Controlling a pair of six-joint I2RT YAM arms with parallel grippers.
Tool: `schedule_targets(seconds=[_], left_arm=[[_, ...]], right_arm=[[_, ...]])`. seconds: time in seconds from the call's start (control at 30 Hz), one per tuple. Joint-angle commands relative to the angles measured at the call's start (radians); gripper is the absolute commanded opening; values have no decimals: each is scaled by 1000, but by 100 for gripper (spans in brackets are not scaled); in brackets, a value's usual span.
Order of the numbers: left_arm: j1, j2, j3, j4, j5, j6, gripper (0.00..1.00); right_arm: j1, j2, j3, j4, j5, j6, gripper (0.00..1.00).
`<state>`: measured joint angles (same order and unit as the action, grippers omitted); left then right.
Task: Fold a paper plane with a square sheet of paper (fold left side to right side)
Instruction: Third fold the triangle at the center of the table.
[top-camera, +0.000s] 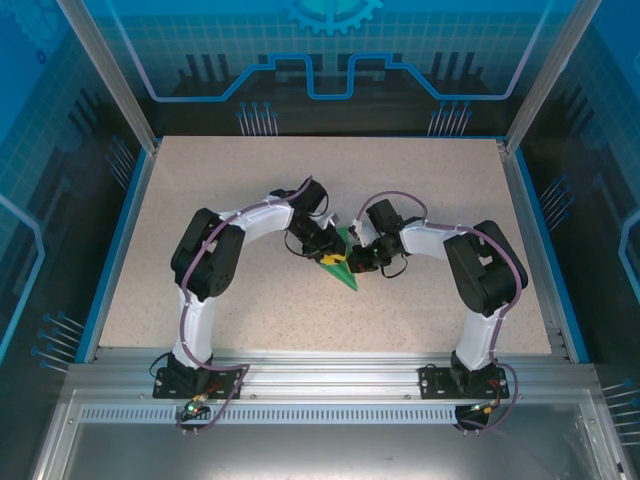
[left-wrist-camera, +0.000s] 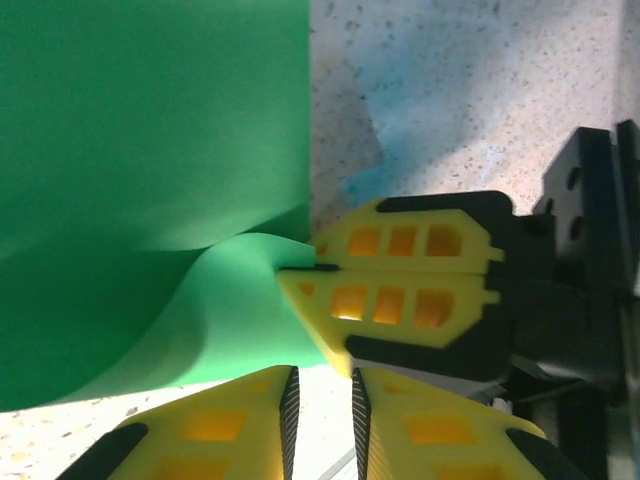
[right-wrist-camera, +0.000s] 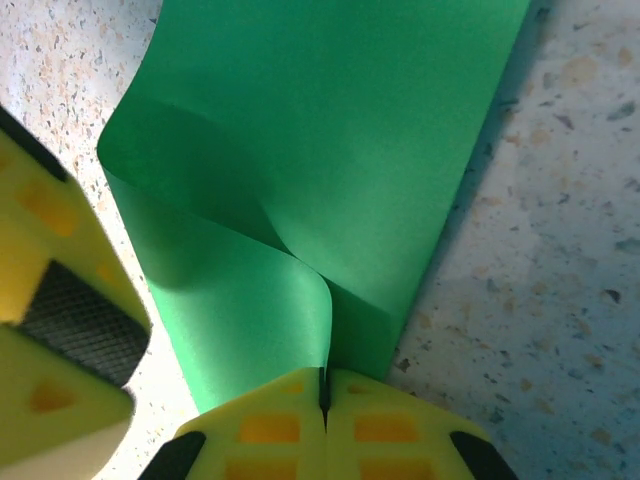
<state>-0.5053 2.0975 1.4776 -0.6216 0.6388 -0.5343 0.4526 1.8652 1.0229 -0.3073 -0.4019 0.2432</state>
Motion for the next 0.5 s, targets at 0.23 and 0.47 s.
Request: schedule_targets(seconds=[0.23, 0.47], left_arm=[[-4, 48, -35, -13, -57, -29, 26], [-6, 46, -72, -29, -88, -14, 26]], right_arm=[[-3, 58, -3, -65, 37, -22, 2], [-3, 57, -3, -68, 44, -27, 2]])
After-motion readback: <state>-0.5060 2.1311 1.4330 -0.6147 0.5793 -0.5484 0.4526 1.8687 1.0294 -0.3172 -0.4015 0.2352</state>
